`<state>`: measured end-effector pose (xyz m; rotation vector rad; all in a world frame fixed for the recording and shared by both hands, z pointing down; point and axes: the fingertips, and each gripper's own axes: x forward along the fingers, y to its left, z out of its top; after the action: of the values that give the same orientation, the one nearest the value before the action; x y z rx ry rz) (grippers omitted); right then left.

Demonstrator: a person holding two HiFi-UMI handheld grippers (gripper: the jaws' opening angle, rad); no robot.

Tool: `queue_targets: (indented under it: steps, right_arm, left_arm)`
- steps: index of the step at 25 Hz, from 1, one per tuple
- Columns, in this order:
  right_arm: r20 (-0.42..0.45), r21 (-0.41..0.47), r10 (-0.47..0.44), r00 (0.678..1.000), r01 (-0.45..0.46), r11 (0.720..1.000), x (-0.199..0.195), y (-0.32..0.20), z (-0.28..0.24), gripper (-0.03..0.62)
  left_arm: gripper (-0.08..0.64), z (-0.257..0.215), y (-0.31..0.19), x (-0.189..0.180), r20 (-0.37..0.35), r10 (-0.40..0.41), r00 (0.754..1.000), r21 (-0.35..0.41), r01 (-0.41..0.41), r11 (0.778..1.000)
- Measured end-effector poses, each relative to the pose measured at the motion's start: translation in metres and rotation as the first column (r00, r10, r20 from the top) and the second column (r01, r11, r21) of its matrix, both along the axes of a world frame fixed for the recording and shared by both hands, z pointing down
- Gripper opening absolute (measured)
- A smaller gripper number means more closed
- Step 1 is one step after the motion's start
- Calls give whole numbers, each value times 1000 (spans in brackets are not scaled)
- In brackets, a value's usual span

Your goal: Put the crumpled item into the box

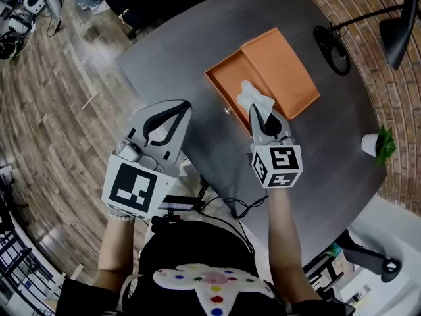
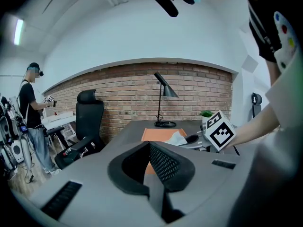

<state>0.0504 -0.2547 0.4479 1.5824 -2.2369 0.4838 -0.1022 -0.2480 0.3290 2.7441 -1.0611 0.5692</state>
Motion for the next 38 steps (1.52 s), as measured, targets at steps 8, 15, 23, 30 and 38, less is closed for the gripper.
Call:
queue_targets:
  steps: [8,15,23,30,38]
  right_arm:
    - [-49,-53,-74,996,72,996,-18,-6,15,55]
    - [-95,-70,-93,991,87,994,-23,-8,21,119]
    - [-113,-60,-44,993,37,998,-11,-13,20,184]
    - [-166,-44,-8,986,1,999,-3,-9,18,245]
    - [-175,11,83,981,-82,997,25,0,1,275]
  left_arm:
    - [8,1,-6,-11,2,-18,1000,1,18,1000]
    - [8,0,-9,-12,-6,-27,1000,-1,27,1000]
    - [8,2,-12,-13,-5,-29,1000,-6,29,1000]
    - [7,3,-8,-12,-6,-21,1000,-3,21,1000]
    - [8,-2,4,0,-13,-11,1000,5,12,1000]
